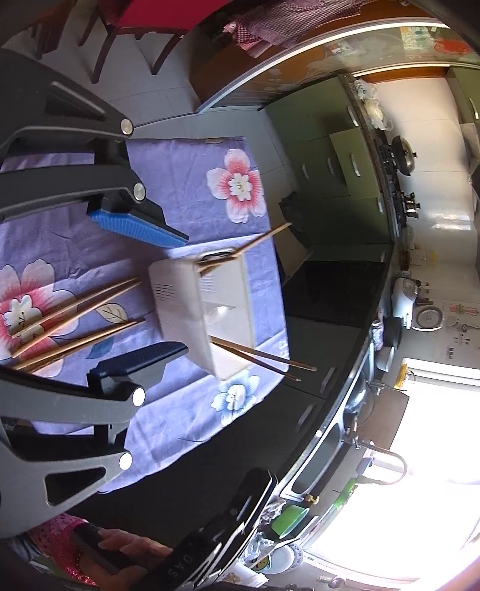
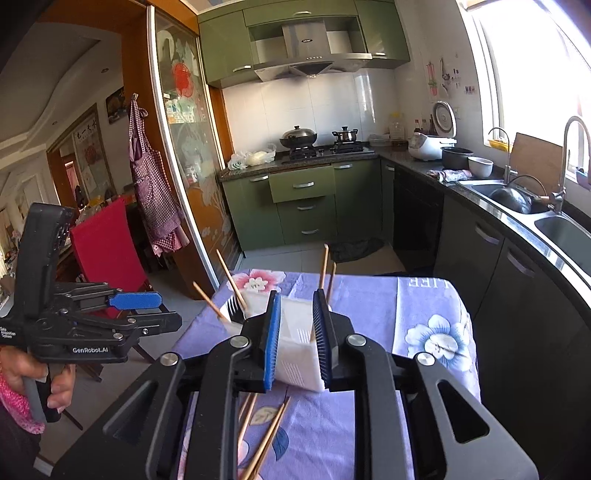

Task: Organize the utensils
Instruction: 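Open both tools to release the chopsticks into the caddy, then lower the left tool onto a wooden chopstick while the right tool approaches another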

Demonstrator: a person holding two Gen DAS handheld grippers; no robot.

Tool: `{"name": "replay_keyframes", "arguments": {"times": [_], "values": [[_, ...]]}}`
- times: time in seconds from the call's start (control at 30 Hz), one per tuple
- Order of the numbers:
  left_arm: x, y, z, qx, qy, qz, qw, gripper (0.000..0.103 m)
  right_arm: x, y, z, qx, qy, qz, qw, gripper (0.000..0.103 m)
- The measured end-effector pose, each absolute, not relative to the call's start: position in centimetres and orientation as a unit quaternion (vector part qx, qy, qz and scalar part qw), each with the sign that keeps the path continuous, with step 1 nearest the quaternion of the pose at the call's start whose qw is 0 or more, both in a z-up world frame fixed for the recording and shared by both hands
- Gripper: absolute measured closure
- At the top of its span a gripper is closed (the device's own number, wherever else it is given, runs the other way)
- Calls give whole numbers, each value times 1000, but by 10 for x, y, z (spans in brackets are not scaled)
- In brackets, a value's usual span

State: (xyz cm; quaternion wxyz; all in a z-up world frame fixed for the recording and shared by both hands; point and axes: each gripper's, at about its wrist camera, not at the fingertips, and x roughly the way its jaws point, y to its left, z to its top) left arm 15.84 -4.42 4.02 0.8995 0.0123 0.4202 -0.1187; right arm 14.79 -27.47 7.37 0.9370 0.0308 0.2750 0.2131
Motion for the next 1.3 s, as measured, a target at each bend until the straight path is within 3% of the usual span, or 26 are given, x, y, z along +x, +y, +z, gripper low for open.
{"name": "replay_keyframes", "arguments": {"times": [0.07, 0.2, 0.33, 0.43, 0.8, 0.93, 1.2, 1.3], "values": [[155, -44, 11, 9, 449, -115, 886, 52, 130, -286, 51, 42, 290, 208, 933, 75], [160, -44, -52, 0, 500, -98, 860, 52, 104, -305, 0, 68, 322, 191, 925, 74], [173, -43, -103, 0, 539, -68, 839, 68, 88, -325, -40, 105, 350, 180, 913, 74], [182, -44, -125, 2, 557, -55, 829, 73, 84, -335, -60, 123, 366, 175, 906, 74], [203, -65, -145, 26, 574, -40, 818, 74, 94, -340, -82, 142, 385, 181, 894, 74], [209, -67, -153, 32, 587, -32, 809, 83, 98, -342, -81, 150, 387, 183, 891, 74], [214, -73, -151, 46, 579, -22, 814, 84, 101, -345, -83, 161, 390, 190, 887, 74], [212, -76, -151, 49, 576, -28, 816, 89, 100, -344, -84, 163, 392, 190, 885, 74]]}}
